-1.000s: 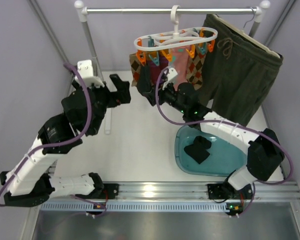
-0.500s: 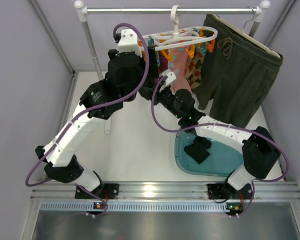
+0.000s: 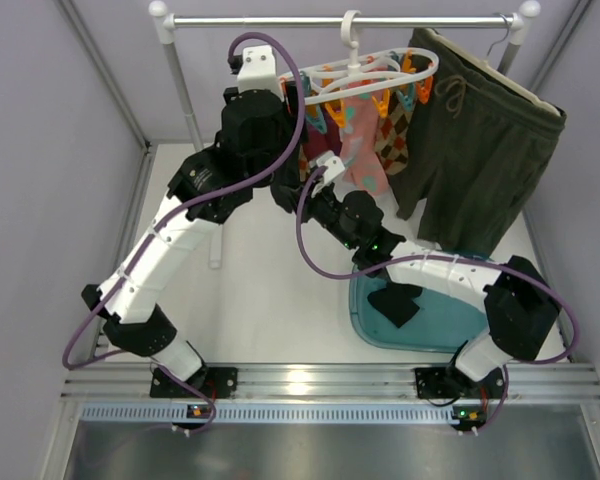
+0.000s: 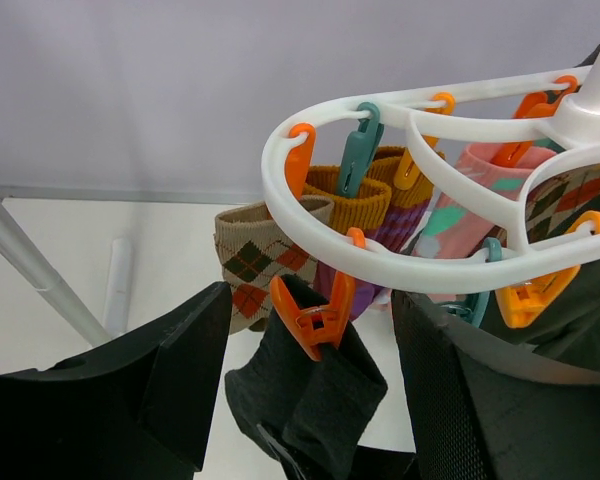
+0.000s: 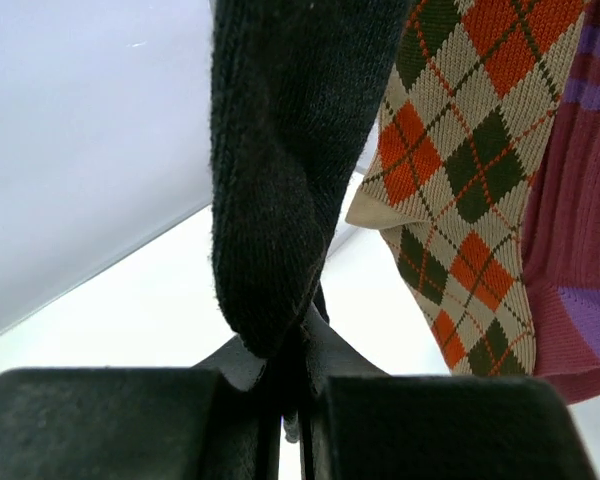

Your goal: Remove the socks clipped to the hanger

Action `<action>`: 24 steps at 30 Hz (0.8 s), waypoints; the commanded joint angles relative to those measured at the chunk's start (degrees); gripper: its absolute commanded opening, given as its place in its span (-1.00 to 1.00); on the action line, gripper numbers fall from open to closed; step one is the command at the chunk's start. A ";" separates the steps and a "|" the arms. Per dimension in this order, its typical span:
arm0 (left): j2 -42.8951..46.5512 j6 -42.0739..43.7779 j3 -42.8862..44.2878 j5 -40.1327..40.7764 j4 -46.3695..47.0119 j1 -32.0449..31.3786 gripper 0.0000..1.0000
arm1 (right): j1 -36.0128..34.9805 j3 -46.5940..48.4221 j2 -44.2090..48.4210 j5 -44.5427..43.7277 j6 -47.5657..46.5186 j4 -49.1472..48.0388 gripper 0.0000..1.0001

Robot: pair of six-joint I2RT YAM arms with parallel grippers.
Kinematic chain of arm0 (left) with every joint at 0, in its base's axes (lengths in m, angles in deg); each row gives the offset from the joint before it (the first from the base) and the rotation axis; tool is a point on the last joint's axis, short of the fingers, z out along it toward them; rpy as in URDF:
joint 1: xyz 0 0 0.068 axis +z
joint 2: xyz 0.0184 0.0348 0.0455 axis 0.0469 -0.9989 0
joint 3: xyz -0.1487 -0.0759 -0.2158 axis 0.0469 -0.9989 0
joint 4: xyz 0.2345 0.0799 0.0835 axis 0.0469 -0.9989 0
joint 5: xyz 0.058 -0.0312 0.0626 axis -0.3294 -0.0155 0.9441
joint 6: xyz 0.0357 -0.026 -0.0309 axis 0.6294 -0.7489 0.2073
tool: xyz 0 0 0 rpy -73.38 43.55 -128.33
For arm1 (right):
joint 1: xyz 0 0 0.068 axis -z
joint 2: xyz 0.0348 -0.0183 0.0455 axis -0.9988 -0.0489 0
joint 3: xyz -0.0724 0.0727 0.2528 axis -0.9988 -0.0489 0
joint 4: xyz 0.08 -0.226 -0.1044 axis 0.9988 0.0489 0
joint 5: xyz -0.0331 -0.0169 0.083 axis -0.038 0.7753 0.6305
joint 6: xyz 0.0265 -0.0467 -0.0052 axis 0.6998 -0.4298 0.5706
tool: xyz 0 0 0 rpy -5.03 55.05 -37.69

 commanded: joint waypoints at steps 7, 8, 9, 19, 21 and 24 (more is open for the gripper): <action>-2.32 0.92 2.07 -1.21 1.47 2.85 0.22 | -2.67 -0.65 4.48 -0.88 -0.73 -3.91 -1.00; -2.41 0.83 2.25 -1.56 1.47 3.73 0.18 | -2.68 -1.00 4.75 -0.96 -0.82 -4.35 -1.00; -2.58 0.74 2.34 -2.00 1.47 4.17 0.12 | -2.85 -1.27 5.36 -0.79 -0.73 -4.44 -1.00; -4.08 0.92 4.27 -4.82 1.46 5.84 -0.94 | -3.47 -12.23 15.45 -1.75 -1.17 -1.73 -1.00; -3.55 0.57 3.92 -5.43 1.47 5.93 -0.95 | -3.38 -15.05 21.67 -1.84 -1.61 1.25 -1.00; -2.24 -0.13 2.60 -6.92 1.47 6.02 -0.61 | -3.38 -16.57 31.71 -3.94 -0.56 18.27 -1.00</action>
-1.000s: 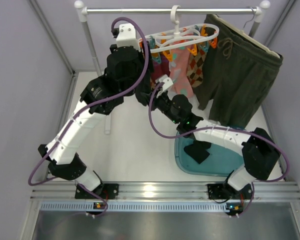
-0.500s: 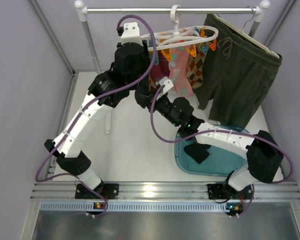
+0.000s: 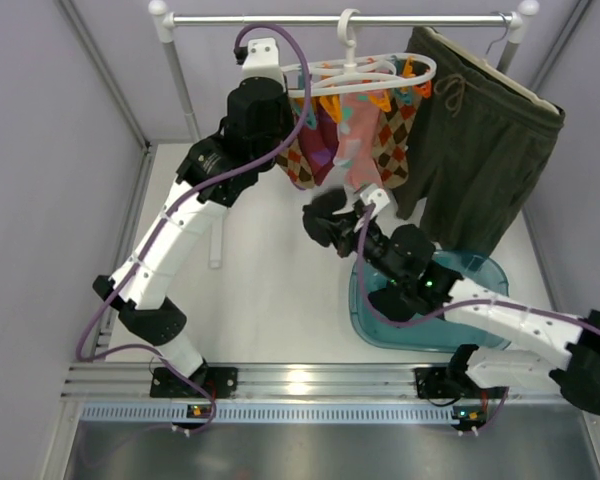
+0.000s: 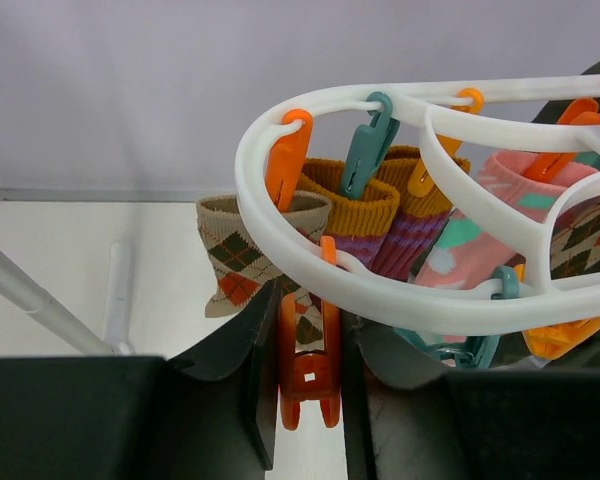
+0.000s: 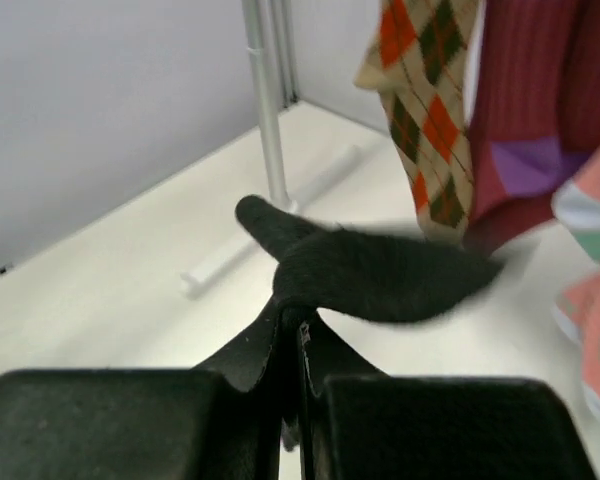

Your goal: Remove the socks clipped to the hanger

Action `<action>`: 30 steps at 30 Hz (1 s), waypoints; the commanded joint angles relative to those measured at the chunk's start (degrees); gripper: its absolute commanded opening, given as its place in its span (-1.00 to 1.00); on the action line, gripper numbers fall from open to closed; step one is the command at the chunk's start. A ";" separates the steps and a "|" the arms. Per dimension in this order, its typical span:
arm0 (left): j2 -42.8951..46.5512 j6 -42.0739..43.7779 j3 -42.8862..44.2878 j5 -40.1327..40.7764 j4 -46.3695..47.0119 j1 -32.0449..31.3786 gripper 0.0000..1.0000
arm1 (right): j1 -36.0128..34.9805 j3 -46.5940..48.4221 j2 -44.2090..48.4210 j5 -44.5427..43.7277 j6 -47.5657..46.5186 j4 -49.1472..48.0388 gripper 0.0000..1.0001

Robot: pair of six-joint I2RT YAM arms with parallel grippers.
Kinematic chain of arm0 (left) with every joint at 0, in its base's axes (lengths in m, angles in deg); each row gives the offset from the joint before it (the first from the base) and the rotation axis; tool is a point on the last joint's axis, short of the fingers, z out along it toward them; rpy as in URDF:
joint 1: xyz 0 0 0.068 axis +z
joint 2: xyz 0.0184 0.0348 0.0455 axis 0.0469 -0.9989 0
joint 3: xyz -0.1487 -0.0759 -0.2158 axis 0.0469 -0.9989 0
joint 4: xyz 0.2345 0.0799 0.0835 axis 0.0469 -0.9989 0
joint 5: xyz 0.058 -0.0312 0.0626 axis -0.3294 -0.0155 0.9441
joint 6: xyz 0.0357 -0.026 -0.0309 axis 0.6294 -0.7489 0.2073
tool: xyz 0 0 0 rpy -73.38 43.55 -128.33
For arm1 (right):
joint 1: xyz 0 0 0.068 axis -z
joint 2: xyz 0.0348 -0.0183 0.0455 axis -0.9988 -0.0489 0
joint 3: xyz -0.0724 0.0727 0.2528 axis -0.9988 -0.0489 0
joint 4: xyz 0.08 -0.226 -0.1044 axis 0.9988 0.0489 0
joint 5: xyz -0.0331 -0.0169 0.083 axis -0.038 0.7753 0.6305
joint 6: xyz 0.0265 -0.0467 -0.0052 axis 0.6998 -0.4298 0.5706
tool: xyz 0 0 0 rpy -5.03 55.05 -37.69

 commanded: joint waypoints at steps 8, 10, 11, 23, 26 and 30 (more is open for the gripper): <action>9.12 -3.80 -9.26 -5.90 1.47 0.36 0.77 | 0.27 5.56 20.02 -18.32 18.47 68.46 -1.00; 12.62 -4.15 -13.04 -6.16 1.38 0.36 0.97 | 0.54 5.30 20.29 -21.56 23.05 73.34 -1.00; 14.38 -4.50 -14.71 -5.90 1.38 0.36 0.97 | 0.63 5.21 20.46 -22.89 24.65 75.79 -1.00; 36.18 -8.99 -43.36 -6.24 5.57 0.36 0.97 | 6.16 3.36 20.19 -25.19 33.19 80.04 0.99; 38.21 -6.81 -53.20 -10.63 12.52 0.44 0.97 | 6.25 6.34 22.04 -25.62 32.31 81.79 0.99; 35.25 -4.07 -58.13 -15.11 23.92 1.15 0.97 | 6.34 9.96 25.12 -20.82 24.86 76.19 0.99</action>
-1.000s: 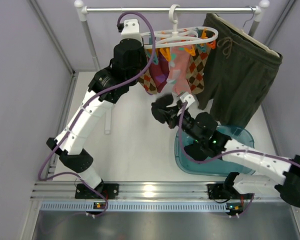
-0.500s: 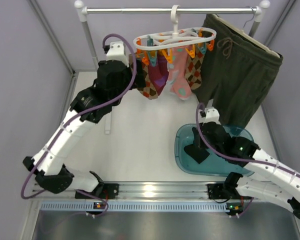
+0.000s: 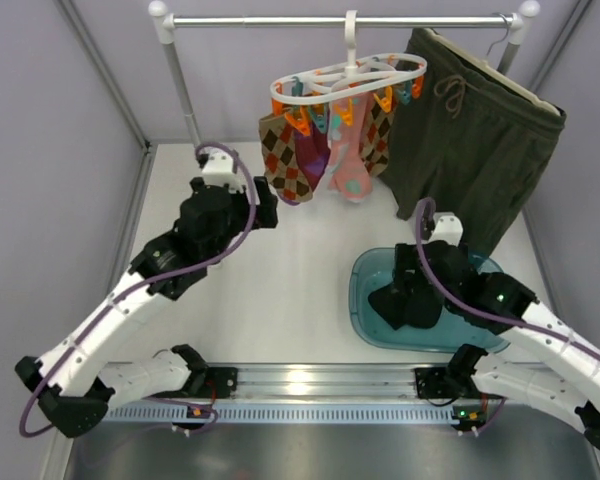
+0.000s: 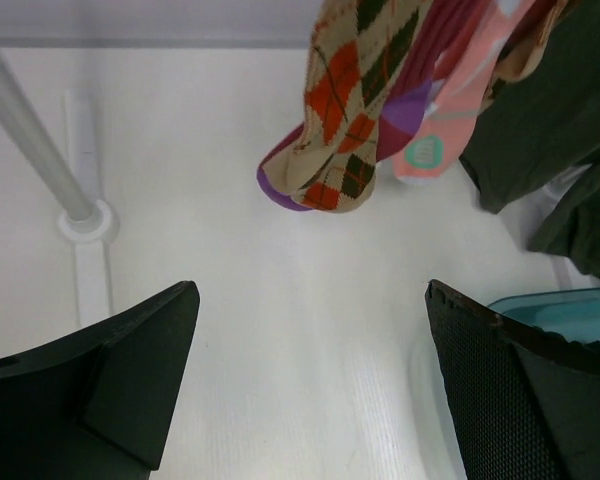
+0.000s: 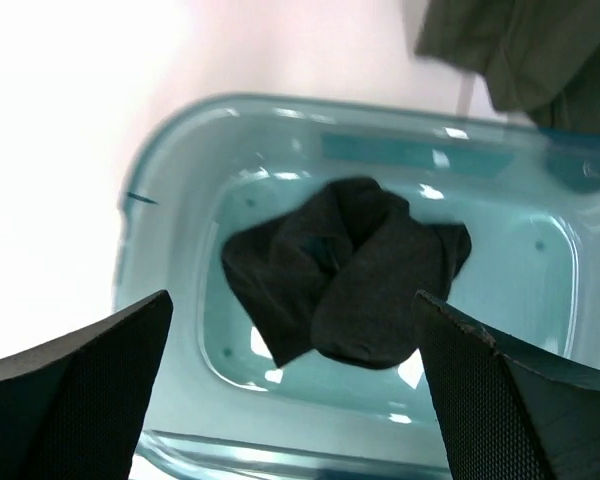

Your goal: Remove the socks clipped to the hanger

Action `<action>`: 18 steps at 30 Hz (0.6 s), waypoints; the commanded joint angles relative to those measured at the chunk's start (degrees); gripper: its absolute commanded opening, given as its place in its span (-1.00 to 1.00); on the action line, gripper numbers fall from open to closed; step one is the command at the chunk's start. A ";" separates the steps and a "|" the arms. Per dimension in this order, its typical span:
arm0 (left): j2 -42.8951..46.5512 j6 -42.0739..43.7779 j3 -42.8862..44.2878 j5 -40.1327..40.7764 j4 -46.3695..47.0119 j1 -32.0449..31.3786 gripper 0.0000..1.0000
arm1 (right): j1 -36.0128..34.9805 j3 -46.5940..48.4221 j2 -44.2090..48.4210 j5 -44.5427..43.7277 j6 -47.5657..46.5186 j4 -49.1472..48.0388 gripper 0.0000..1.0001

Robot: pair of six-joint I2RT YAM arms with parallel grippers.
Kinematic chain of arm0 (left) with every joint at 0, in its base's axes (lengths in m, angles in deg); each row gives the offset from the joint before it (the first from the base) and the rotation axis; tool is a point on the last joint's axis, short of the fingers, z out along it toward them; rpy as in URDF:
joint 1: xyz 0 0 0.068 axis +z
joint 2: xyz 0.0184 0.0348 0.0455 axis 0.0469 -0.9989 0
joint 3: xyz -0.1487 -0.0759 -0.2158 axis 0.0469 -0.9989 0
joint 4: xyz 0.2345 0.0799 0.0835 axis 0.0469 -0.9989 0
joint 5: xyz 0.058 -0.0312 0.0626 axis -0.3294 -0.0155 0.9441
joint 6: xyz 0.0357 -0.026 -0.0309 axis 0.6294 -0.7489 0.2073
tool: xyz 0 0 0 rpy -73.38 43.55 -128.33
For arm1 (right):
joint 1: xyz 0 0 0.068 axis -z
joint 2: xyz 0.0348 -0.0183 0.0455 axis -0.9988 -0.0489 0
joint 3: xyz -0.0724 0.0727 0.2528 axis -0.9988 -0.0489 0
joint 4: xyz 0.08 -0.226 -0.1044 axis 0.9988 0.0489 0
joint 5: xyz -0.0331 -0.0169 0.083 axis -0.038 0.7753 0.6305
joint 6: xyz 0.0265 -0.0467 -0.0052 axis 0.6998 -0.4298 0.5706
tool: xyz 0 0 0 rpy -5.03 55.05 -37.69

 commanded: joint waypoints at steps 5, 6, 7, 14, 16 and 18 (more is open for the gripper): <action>-6.11 8.86 -8.90 -15.32 30.41 5.17 0.97 | 0.55 -1.54 10.52 26.17 -14.42 -24.57 0.99; -6.55 9.49 -10.74 -16.38 33.48 5.96 0.97 | 0.46 -3.03 11.24 29.76 -15.03 -26.18 0.99; -8.21 9.93 -11.02 -16.74 37.43 7.70 0.97 | 0.46 -3.30 11.68 30.06 -15.73 -26.98 0.99; -15.68 13.44 -9.53 -23.04 47.56 14.66 0.97 | 0.55 -1.73 10.81 36.21 -19.52 -27.60 0.99; -17.97 13.98 -8.04 -25.51 49.50 16.50 0.97 | 0.55 -1.55 10.63 37.35 -19.87 -28.91 0.99; -21.40 14.86 -6.89 -30.59 51.61 17.99 0.97 | 0.55 -1.46 10.98 39.10 -20.22 -30.32 0.99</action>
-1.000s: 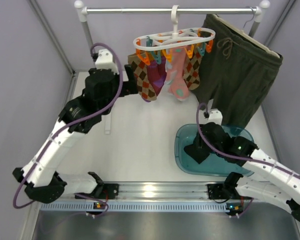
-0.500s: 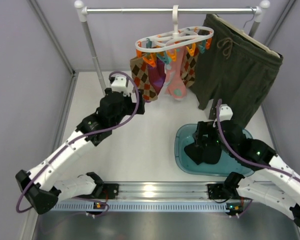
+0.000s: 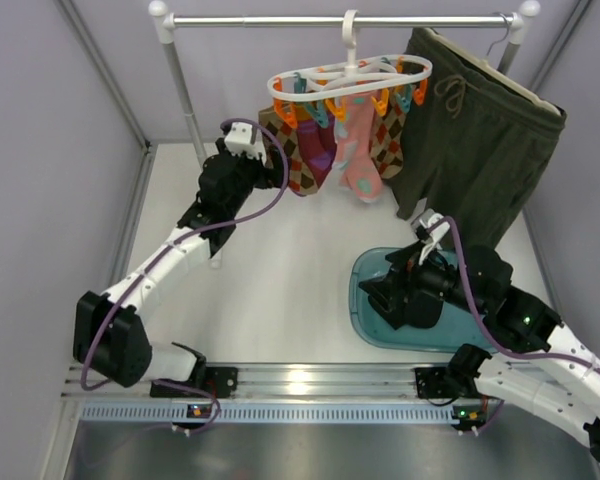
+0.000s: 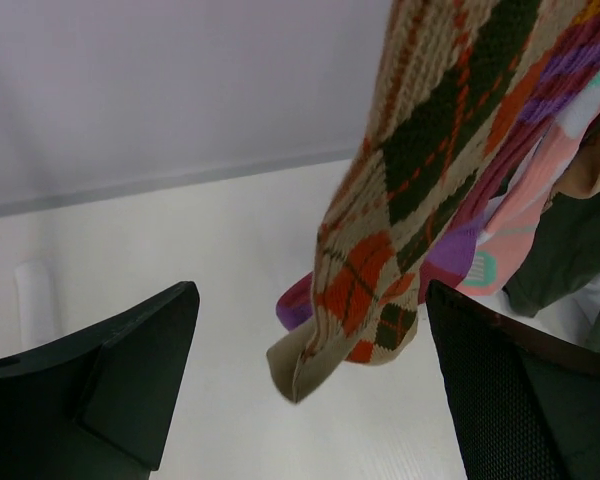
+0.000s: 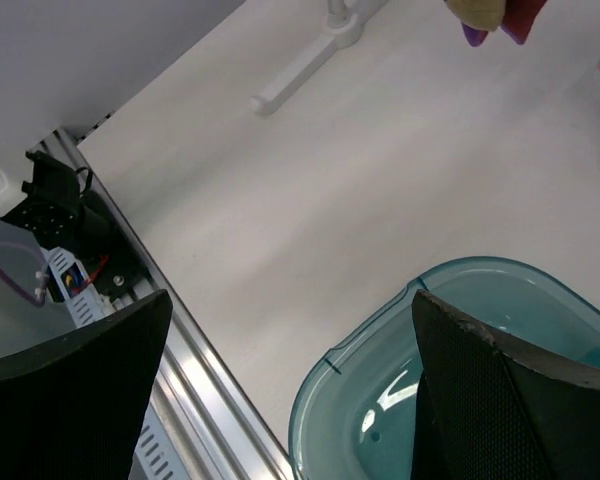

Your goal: Remove the socks clipped to the hanger

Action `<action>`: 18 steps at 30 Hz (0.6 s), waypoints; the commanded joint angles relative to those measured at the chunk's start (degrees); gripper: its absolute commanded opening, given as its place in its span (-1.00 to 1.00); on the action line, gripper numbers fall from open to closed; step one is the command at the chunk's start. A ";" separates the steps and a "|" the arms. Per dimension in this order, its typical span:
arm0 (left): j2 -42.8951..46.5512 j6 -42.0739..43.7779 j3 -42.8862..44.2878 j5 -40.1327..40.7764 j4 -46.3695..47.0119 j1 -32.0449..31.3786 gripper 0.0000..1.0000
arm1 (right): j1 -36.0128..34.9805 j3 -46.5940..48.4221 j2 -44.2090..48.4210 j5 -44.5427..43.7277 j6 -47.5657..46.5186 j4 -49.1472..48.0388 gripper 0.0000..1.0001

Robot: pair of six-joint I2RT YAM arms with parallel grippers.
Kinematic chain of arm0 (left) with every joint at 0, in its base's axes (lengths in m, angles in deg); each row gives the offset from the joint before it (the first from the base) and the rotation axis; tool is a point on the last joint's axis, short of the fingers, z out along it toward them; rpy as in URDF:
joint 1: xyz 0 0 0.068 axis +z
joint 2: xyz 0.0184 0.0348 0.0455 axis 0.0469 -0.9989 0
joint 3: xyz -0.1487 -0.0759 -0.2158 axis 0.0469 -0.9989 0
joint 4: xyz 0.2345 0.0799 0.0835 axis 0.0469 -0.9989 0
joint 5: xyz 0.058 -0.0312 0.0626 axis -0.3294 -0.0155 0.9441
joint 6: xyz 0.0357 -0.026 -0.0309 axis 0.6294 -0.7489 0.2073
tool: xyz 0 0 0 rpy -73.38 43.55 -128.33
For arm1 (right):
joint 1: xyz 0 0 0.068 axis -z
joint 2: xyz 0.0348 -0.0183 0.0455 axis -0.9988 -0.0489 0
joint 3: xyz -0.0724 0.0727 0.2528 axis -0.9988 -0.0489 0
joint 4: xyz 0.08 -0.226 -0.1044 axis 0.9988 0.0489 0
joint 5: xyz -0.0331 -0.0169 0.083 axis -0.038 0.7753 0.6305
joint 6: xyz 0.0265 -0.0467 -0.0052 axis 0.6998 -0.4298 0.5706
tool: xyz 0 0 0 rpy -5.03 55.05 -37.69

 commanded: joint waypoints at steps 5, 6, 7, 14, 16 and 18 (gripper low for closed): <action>-7.59 2.75 6.00 -17.40 11.30 3.13 0.20 | 0.37 2.21 0.23 7.83 -3.05 -8.96 0.99; -7.51 2.23 5.74 -17.49 11.74 3.13 -0.46 | 0.37 2.48 0.05 7.92 -3.05 -9.23 0.99; -7.16 0.92 5.48 -16.88 11.83 3.13 -0.72 | 0.37 3.17 -0.04 7.83 -2.96 -9.84 0.99; 3.90 -1.99 -3.30 -1.08 12.27 -2.84 -1.00 | 0.46 8.44 -0.74 5.03 0.55 -14.32 0.99; 7.85 -2.00 -6.47 2.61 12.27 -7.49 -1.00 | 0.37 10.38 -1.53 3.09 1.61 -14.50 0.99; 9.71 -1.47 -8.05 9.47 12.27 -13.09 -1.00 | 0.46 13.28 -2.06 1.17 2.57 -14.24 0.99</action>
